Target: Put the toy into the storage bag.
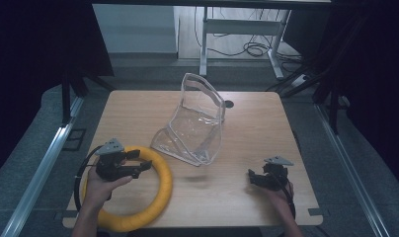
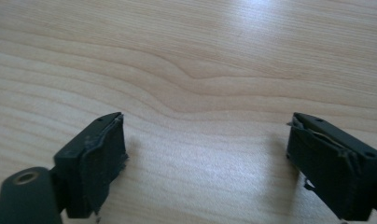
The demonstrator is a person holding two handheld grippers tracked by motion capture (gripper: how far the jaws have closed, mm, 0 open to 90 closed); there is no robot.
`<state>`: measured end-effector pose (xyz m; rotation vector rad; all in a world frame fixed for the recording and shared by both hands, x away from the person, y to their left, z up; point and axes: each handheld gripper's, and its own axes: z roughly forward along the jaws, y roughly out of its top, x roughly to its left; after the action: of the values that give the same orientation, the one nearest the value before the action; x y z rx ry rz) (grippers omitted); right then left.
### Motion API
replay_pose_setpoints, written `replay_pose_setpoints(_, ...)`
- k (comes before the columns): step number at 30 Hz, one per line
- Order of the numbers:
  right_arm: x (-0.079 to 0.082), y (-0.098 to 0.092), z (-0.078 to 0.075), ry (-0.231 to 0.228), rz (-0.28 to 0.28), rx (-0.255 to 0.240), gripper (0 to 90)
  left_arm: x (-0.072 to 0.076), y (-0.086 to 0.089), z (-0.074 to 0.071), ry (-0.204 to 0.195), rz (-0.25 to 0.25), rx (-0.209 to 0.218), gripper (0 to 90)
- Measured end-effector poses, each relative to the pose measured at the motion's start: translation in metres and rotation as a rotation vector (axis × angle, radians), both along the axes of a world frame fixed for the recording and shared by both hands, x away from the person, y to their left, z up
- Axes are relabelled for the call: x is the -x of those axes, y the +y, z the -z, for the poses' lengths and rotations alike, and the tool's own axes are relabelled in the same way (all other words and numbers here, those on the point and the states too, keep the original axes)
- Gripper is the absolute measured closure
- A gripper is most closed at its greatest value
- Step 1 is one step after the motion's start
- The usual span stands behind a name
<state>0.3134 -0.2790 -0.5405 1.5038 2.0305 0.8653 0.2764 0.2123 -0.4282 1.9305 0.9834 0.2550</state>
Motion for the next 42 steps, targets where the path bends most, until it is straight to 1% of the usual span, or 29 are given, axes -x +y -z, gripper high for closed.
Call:
replay_pose_setpoints(5,0.000,0.000,0.000,-0.002,-0.013,0.007,13.1,-0.001,-0.001,0.002,0.006,-0.002,-0.004,33.6)
replay_pose_setpoints(7,-0.001,-0.001,0.000,-0.002,-0.017,0.007,13.1,-0.002,-0.002,0.003,0.010,-0.001,-0.011,33.6)
replay_pose_setpoints(8,-0.001,-0.001,0.000,-0.001,-0.019,0.007,13.1,-0.001,-0.003,0.004,0.011,-0.003,-0.022,33.6)
replay_pose_setpoints(12,-0.002,0.000,0.000,0.000,-0.025,0.007,13.3,0.001,-0.005,0.005,0.012,-0.003,-0.009,33.8)
replay_pose_setpoints(14,-0.002,0.000,0.000,-0.001,-0.026,0.005,13.3,0.002,-0.005,0.005,0.010,-0.005,-0.012,34.0)
replay_pose_setpoints(18,-0.002,-0.001,0.000,-0.001,-0.024,0.006,13.7,0.006,-0.009,-0.001,0.003,0.005,-0.006,34.5)
replay_pose_setpoints(20,-0.002,-0.001,0.000,-0.002,-0.023,0.007,13.8,0.008,-0.010,-0.001,0.008,0.005,-0.031,34.5)
replay_pose_setpoints(21,-0.002,-0.001,0.000,-0.002,-0.023,0.007,13.8,0.008,-0.010,-0.001,0.008,0.005,-0.031,34.5)
replay_pose_setpoints(22,-0.002,-0.001,0.000,-0.001,-0.023,0.007,13.8,0.010,-0.009,0.000,0.020,0.004,-0.062,34.5)
replay_pose_setpoints(25,-0.002,-0.001,0.000,-0.001,-0.024,0.007,13.7,0.011,-0.009,-0.001,0.032,0.008,-0.069,34.3)
replay_pose_setpoints(27,-0.002,-0.001,0.000,-0.001,-0.023,0.006,13.7,0.013,-0.012,-0.001,0.053,0.023,-0.072,33.8)
replay_pose_setpoints(34,-0.002,-0.001,0.000,-0.002,-0.023,0.007,13.8,0.017,-0.020,0.003,0.088,0.051,-0.103,33.4)
replay_pose_setpoints(35,-0.002,-0.001,0.000,-0.002,-0.023,0.007,13.8,0.017,-0.020,0.003,0.088,0.051,-0.103,33.4)
replay_pose_setpoints(36,-0.002,-0.001,0.000,-0.001,-0.022,0.007,13.9,0.018,-0.023,0.005,0.100,0.067,-0.121,33.3)
replay_pose_setpoints(37,-0.002,-0.001,0.000,-0.001,-0.022,0.007,13.9,0.018,-0.023,0.005,0.100,0.067,-0.121,33.3)
replay_pose_setpoints(38,-0.002,-0.001,0.000,-0.002,-0.022,0.007,14.0,0.019,-0.027,0.007,0.115,0.083,-0.138,33.3)
replay_pose_setpoints(42,-0.002,-0.001,0.000,-0.002,-0.019,0.006,14.6,0.021,-0.035,0.012,0.157,0.127,-0.171,33.2)
